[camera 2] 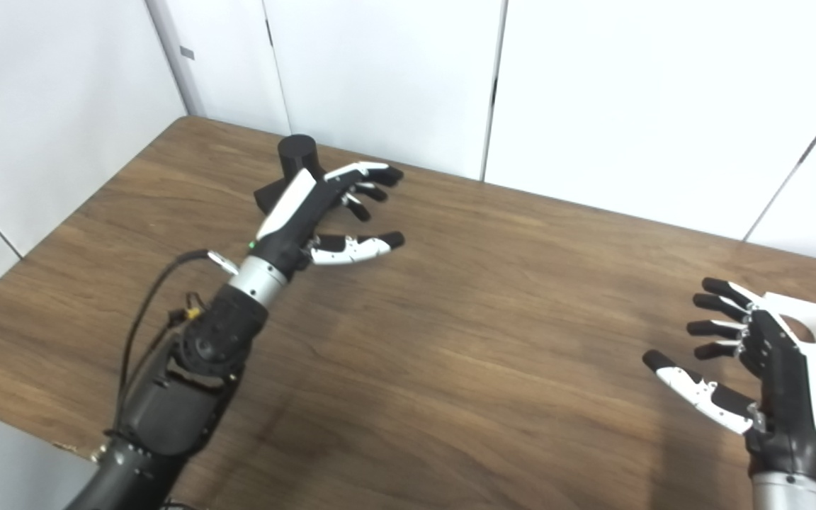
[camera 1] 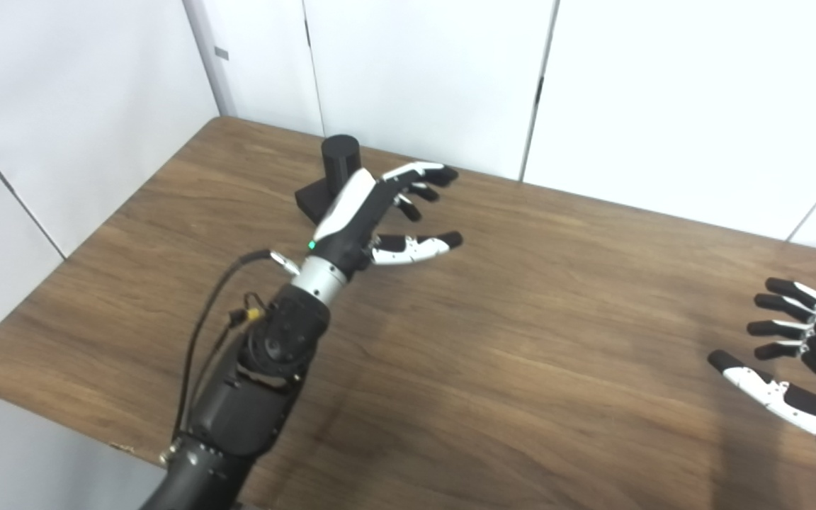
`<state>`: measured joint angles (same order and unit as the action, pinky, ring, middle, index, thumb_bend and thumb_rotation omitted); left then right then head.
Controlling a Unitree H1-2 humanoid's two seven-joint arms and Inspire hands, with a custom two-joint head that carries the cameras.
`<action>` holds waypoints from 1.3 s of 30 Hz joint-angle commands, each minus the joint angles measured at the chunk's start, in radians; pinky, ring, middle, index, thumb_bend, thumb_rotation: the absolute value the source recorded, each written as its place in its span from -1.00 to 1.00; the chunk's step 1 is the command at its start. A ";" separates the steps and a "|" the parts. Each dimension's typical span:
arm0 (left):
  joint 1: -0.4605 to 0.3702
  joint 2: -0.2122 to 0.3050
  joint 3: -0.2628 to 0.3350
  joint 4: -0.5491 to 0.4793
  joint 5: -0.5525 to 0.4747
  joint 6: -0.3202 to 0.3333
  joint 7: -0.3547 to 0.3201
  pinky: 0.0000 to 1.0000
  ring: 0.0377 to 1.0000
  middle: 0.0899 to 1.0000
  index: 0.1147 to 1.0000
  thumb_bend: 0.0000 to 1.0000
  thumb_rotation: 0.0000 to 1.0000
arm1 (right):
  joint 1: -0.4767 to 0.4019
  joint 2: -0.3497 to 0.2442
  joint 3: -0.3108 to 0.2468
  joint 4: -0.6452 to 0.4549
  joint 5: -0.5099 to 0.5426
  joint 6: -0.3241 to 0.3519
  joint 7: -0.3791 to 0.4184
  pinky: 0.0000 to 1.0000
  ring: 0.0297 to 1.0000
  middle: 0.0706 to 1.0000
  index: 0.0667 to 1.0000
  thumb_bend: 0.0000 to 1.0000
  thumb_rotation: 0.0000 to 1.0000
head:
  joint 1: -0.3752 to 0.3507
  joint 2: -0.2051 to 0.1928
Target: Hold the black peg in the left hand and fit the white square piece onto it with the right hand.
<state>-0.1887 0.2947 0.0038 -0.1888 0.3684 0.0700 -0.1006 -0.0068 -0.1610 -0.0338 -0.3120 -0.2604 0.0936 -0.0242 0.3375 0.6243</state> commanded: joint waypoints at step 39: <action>-0.314 0.194 0.049 0.291 0.215 0.158 0.157 0.66 0.92 0.85 0.75 0.67 -0.30 | -0.021 0.007 -0.004 -0.082 0.006 0.036 0.005 -0.05 0.18 0.37 0.43 0.06 -1.00 | -0.006 -0.003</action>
<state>-0.4415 0.4499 0.0549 0.1077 0.5546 0.2238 0.0352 -0.0062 -0.1541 -0.0324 -0.3569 -0.2582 0.1474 -0.0188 0.3298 0.6197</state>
